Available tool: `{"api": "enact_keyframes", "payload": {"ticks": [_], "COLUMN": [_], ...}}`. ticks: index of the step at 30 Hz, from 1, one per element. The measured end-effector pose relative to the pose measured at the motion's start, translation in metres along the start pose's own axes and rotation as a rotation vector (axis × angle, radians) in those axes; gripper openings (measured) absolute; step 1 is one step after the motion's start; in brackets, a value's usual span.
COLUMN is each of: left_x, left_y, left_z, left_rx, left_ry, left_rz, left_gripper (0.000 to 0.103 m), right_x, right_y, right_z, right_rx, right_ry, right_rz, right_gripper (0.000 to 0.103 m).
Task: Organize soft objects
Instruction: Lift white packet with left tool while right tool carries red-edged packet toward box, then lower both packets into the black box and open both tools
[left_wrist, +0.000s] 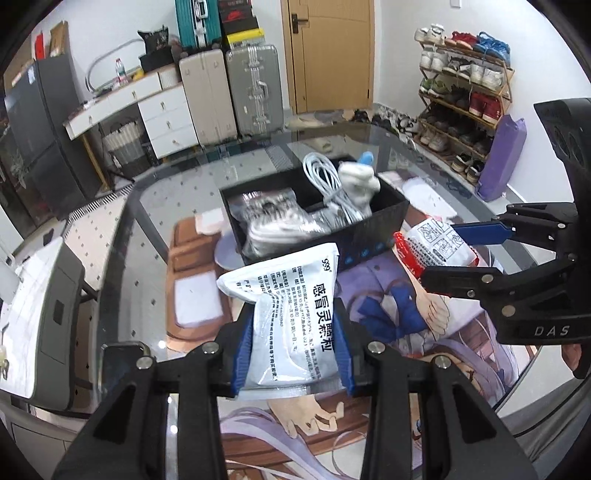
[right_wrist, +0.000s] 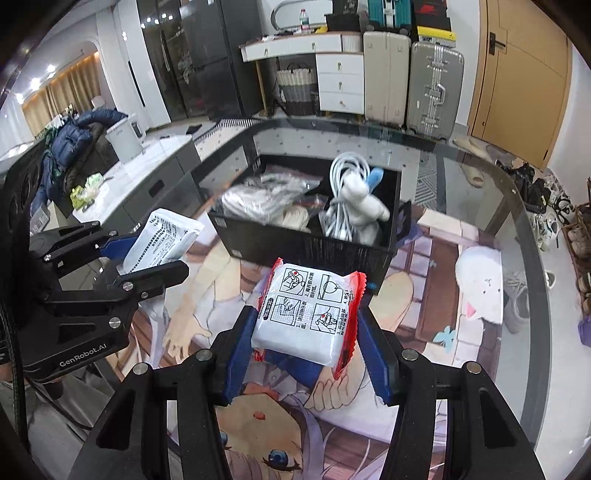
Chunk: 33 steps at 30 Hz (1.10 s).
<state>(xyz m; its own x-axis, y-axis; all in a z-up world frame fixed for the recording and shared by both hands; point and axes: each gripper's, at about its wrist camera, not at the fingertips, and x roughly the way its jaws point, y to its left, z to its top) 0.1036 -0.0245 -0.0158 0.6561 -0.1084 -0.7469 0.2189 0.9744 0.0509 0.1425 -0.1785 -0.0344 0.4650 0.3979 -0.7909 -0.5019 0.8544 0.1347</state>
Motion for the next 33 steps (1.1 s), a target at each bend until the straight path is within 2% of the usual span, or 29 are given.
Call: {"api": "enact_keyframes", "payload": {"ticks": [12, 19, 27, 33], "left_x": [-0.013, 0.003, 0.051, 0.081], "left_y": [0.012, 0.027, 0.036, 0.026], "left_z": [0.033, 0.053, 0.062, 0.058], "left_rx": [-0.056, -0.107, -0.149, -0.153], "left_ry": [-0.103, -0.141, -0.067, 0.003], "left_rz": [-0.002, 0.018, 0.028, 0.023], "left_gripper": [0.037, 0.037, 0.037, 0.037], "right_x": [-0.031, -0.016, 0.027, 0.057], "right_y": [0.001, -0.004, -0.023, -0.032], "right_z": [0.038, 0.063, 0.076, 0.081], "right_rx": [0.015, 0.021, 0.068, 0.112], "right_ry": [-0.154, -0.184, -0.129, -0.094], "right_rz": [-0.067, -0.115, -0.152, -0.108], "right_gripper": [0.055, 0.055, 0.055, 0.055]}}
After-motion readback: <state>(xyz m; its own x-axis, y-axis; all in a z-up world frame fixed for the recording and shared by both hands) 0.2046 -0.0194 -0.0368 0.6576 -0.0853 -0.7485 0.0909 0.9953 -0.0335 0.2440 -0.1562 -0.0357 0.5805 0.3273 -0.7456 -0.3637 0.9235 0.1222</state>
